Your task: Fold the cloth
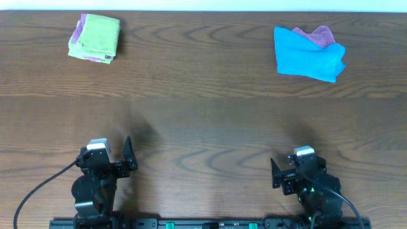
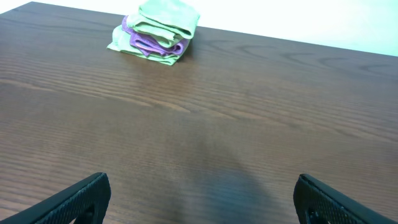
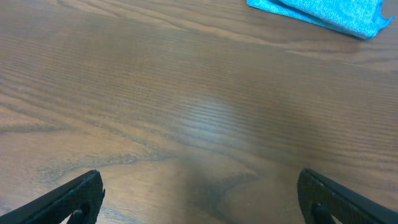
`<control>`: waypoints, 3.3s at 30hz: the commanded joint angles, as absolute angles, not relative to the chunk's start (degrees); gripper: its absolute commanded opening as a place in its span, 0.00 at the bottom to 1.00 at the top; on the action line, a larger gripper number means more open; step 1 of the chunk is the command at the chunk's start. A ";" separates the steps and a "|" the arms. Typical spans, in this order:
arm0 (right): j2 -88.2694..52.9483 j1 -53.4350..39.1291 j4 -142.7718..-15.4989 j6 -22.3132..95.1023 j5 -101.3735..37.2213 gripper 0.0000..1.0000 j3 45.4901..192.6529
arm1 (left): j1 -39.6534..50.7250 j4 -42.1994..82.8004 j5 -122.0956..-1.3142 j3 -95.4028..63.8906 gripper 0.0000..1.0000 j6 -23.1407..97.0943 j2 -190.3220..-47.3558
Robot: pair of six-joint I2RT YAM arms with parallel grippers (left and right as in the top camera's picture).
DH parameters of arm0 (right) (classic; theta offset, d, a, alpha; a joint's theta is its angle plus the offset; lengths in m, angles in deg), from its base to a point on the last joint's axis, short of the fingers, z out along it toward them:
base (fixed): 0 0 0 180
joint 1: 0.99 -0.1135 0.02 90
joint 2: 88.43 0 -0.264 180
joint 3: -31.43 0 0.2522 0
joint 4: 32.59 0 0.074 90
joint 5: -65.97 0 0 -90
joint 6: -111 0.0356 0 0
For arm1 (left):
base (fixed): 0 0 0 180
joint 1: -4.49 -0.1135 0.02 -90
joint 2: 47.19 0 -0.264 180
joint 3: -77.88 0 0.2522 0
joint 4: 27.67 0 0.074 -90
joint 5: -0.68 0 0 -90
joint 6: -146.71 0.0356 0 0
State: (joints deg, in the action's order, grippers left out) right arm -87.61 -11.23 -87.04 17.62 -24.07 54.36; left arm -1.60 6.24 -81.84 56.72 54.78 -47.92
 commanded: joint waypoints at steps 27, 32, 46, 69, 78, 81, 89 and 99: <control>-88.12 -10.77 -87.04 17.71 -24.31 0.99 54.25 | -1.34 6.37 -82.27 58.01 0.95 54.15 -47.44; -88.12 -10.77 -87.04 17.71 -24.31 0.99 54.25 | -1.34 6.37 -82.27 58.01 0.95 54.12 -47.44; -88.12 -10.77 -79.10 26.60 -22.56 0.99 54.25 | -1.34 6.37 -82.27 58.01 0.95 54.15 -47.44; -52.62 -0.06 -34.21 51.80 -9.71 0.99 56.46 | -1.34 6.37 -82.27 58.01 0.95 54.12 -47.44; -18.48 12.11 -29.82 49.31 -25.95 0.99 76.26 | -1.34 6.37 -82.27 58.01 0.95 54.12 -47.44; -8.82 13.69 -29.84 49.16 -29.90 0.99 84.24 | -1.34 6.37 -82.27 58.01 0.95 54.12 -47.44; 11.35 16.27 -32.70 49.14 -35.23 0.99 101.57 | -1.34 6.37 -82.27 58.01 0.95 54.12 -47.44; 25.85 17.86 -34.43 48.59 -38.03 0.96 113.86 | -1.34 6.37 -82.27 58.01 0.95 54.12 -47.44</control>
